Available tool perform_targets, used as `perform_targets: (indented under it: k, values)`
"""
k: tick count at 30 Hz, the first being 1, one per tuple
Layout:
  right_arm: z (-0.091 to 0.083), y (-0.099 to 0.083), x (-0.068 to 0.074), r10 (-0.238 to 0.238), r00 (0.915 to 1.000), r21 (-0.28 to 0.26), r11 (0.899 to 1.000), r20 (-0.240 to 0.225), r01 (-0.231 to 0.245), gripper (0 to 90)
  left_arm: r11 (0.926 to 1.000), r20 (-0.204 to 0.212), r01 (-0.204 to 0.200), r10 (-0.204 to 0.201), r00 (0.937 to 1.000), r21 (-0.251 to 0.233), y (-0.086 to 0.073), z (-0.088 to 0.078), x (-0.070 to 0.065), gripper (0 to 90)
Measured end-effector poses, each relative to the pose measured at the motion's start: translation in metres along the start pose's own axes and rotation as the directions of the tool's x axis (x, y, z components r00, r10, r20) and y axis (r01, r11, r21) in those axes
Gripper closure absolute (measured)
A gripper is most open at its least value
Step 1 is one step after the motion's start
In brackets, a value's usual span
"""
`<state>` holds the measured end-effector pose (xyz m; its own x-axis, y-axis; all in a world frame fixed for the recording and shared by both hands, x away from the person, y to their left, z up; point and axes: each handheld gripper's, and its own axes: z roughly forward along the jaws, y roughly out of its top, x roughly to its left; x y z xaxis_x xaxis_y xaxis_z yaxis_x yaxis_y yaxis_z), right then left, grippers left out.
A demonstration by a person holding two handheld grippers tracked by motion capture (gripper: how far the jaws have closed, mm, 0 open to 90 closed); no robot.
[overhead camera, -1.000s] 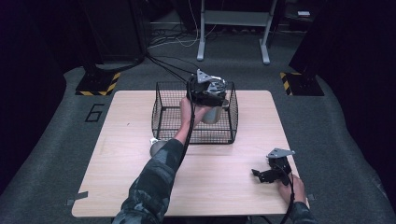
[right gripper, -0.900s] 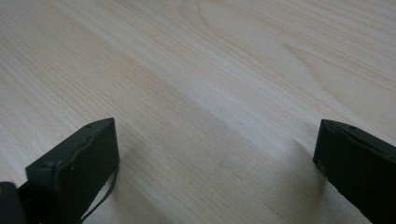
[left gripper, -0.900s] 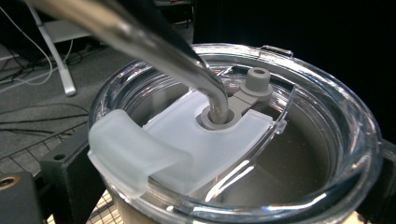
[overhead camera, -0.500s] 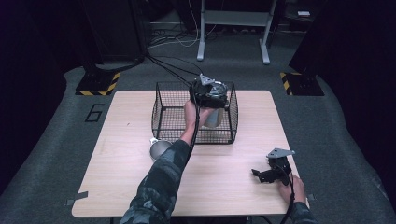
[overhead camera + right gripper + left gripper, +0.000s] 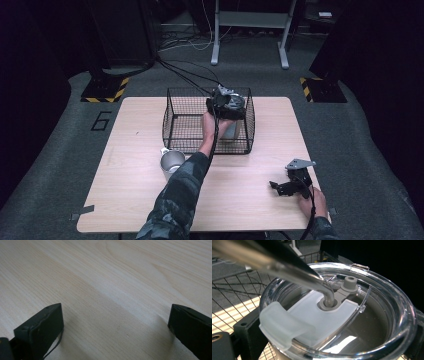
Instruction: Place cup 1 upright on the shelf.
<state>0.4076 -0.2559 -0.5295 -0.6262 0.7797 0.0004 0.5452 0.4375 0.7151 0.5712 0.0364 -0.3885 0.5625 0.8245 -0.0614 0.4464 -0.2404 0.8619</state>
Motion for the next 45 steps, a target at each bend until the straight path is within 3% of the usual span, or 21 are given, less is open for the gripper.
perform_targets:
  k: [16,22,26,33,39,45]
  values:
    - [0.0,0.0,0.0,0.003,1.0,-0.005,1.0,0.006,-0.003,0.0,0.9991,-0.007,0.028,-0.028,0.9996,0.031,-0.006,0.013,-0.002,3.7]
    - [0.0,0.0,0.001,0.006,1.0,-0.005,1.0,0.006,-0.005,0.0,0.9993,-0.013,-0.001,0.002,0.9999,0.036,-0.006,0.017,-0.006,3.7]
    - [0.0,0.0,0.001,0.007,1.0,-0.005,1.0,0.007,-0.007,0.0,0.9976,-0.011,0.004,-0.003,0.9999,0.069,-0.008,0.02,-0.006,3.6]
    - [0.0,0.0,0.001,0.007,1.0,-0.005,1.0,0.007,-0.007,0.0,0.9955,-0.013,-0.042,0.043,0.999,0.085,-0.01,0.019,-0.013,3.5]
    - [0.0,0.0,0.001,0.01,0.9999,-0.003,1.0,0.007,-0.01,0.0,0.9907,0.013,-0.053,0.052,0.9986,0.126,-0.011,0.016,-0.012,2.8]
    - [0.0,0.0,0.001,0.01,0.9999,-0.003,1.0,0.007,-0.01,0.0,0.9927,0.011,-0.044,0.043,0.999,0.112,-0.013,0.013,-0.013,2.9]
